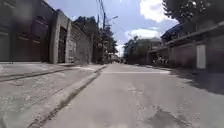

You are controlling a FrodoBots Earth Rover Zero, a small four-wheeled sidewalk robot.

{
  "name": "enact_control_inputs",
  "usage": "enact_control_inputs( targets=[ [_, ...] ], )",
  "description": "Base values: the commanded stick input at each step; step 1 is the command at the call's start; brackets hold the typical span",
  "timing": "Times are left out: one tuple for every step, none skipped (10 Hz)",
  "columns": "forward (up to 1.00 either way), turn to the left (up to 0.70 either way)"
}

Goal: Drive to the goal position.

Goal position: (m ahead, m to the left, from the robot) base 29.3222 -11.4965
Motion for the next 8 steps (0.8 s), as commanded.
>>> enact_control_inputs(
  targets=[
    [1.0,0.0],
    [1.0,0.0],
    [1.0,0.0],
    [1.0,0.0],
    [1.0,0.0],
    [1.0,0.0],
    [1.0,0.0],
    [1.0,0.0]
  ],
)
